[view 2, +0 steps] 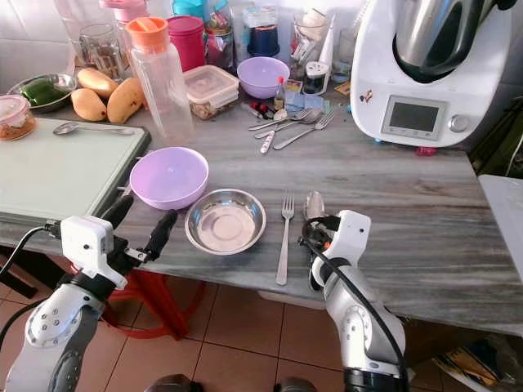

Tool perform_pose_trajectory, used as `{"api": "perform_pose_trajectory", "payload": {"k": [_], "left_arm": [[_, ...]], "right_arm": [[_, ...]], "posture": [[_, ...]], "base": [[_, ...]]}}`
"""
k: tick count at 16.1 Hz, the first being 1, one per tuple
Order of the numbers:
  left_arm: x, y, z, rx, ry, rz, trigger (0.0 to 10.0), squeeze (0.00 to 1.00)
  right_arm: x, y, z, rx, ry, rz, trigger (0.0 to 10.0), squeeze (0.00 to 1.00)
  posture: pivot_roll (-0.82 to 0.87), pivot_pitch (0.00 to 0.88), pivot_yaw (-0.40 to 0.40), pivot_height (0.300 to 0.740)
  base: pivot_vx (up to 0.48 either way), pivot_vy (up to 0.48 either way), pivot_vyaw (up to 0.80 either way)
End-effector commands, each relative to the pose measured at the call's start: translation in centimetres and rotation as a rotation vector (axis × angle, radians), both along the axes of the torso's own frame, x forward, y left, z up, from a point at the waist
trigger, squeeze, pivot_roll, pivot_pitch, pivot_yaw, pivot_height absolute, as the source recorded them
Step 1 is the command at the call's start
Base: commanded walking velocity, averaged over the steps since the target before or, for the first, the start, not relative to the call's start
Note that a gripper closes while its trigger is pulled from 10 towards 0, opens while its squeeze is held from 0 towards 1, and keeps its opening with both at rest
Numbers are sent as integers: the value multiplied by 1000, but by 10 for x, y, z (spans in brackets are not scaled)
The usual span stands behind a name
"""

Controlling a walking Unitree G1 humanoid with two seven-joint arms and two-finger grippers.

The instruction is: Setting the table

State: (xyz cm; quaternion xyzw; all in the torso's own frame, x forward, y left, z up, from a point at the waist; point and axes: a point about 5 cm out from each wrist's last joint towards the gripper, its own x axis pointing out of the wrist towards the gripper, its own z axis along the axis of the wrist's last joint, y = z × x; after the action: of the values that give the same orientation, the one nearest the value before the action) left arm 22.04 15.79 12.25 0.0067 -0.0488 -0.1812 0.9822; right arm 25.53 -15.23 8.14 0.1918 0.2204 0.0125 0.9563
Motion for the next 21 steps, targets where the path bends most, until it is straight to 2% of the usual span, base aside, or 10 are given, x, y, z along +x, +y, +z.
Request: {"api": "perform_pose_trajectory", "payload": {"k": [1,5,6,7,16,21], "left_arm": [[2,-3,1,5,-5,-11,10000,0],[2,-3,1,5,-3,-9,10000,0],[2,-3,1,5,-2,-9,10000,0],[2,-3,1,5,-2,-9,10000,0],[3,-5,1,2,-4,-14,10000,0],[4,-7,1,-1,-6,-15,10000,0]], "right_arm": [[-4,12,-9,30,63,52,10000,0],[-5,11,-11,27,70,51,10000,0],[-5,10,-11,25,72,45,10000,455],[-5,9,-12,24,74,41,10000,1000],[-5,6,-12,15,67,23,10000,1000],[-2,0,0,-35,-18,2,10000,1000]], "posture": [[44,15,8,740],[45,16,6,740],[44,16,7,740],[43,16,8,740],[44,15,11,740],[39,16,13,740]], "base": [[0,0,0],[0,0,0],[0,0,0],[0,0,0],[0,0,0],[0,0,0]]}}
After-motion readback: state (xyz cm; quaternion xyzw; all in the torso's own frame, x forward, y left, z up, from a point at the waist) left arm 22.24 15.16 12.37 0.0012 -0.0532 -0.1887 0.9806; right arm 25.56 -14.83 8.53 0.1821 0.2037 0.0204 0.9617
